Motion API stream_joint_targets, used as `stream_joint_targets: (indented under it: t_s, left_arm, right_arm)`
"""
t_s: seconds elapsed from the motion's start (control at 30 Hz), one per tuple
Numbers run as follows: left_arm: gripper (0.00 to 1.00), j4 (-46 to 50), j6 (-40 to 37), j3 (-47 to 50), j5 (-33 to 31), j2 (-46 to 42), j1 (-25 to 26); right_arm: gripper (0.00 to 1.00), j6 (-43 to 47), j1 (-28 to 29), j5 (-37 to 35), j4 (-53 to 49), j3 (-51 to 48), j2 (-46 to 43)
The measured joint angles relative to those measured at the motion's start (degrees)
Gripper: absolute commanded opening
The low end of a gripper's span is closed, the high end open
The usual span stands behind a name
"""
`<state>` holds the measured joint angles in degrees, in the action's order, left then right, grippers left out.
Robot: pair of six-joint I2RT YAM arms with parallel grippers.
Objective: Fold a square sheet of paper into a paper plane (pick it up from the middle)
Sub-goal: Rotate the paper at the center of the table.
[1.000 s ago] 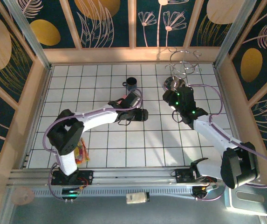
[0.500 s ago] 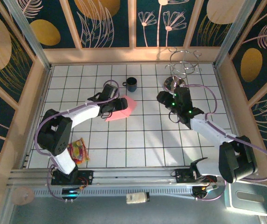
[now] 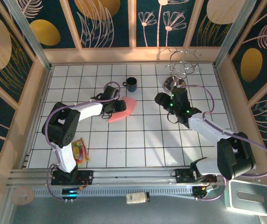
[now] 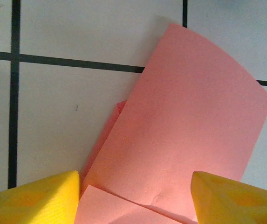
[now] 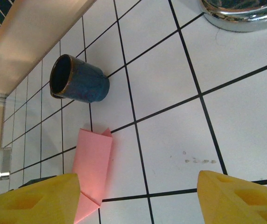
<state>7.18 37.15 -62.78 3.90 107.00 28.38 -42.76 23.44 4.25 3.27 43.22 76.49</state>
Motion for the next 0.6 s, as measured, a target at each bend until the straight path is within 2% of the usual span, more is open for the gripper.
stream_joint_targets:
  t_s: [0.13, 0.33, 0.5, 0.6]
  left_arm:
    - [0.52, -2.25, 0.63, 0.59, 3.34, 0.02, 0.00]
    - [0.31, -5.27, 1.53, 4.31, 8.02, 0.02, 0.02]
    - [0.29, -6.25, 1.51, 5.40, 9.18, -0.04, 0.00]
    - [0.36, -5.51, 1.16, 5.49, 7.78, -0.83, 0.02]
  right_arm:
    - [0.67, -0.59, 0.52, 0.70, 0.46, 0.00, 1.09]
    - [0.64, -1.31, 2.40, 2.34, 1.62, 0.00, 3.30]
    - [0.56, -1.66, 5.35, 5.09, 2.78, 1.42, 8.76]
    - [0.55, -1.49, 7.37, 7.26, 3.19, 4.07, 13.44]
